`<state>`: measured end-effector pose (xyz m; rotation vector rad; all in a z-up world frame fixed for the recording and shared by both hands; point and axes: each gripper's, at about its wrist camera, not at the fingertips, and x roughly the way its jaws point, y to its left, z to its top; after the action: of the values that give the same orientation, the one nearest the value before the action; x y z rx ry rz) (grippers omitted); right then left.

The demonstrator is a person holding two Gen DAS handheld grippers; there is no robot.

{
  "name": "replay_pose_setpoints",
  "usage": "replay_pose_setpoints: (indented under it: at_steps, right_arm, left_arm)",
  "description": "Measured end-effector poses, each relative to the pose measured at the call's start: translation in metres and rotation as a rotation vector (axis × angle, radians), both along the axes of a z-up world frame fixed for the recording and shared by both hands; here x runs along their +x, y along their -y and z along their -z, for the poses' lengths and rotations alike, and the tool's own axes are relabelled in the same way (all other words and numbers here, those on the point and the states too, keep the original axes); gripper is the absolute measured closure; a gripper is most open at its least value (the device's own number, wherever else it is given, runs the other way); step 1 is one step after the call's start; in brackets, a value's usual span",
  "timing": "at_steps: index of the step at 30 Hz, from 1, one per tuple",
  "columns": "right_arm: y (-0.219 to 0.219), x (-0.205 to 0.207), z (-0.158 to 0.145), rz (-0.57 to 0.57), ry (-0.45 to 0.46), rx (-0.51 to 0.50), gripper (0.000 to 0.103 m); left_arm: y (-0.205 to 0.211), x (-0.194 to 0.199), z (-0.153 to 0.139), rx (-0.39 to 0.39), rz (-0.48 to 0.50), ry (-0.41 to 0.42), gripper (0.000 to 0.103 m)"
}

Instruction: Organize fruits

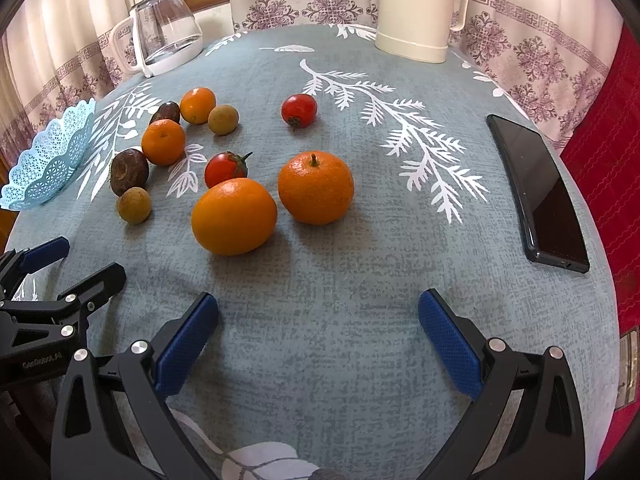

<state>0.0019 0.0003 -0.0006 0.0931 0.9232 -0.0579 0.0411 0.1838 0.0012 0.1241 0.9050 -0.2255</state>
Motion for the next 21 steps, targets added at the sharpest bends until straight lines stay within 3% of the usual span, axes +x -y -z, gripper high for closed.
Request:
replay_pose_setpoints:
  at_steps: [21]
  right_arm:
    - [0.0003,-0.0002,-0.0006,-0.017,-0.007,0.005,0.005]
  left_arm:
    - [0.0001,-0.0001,-0.0007,0.003,-0.001,-0.002,0.002]
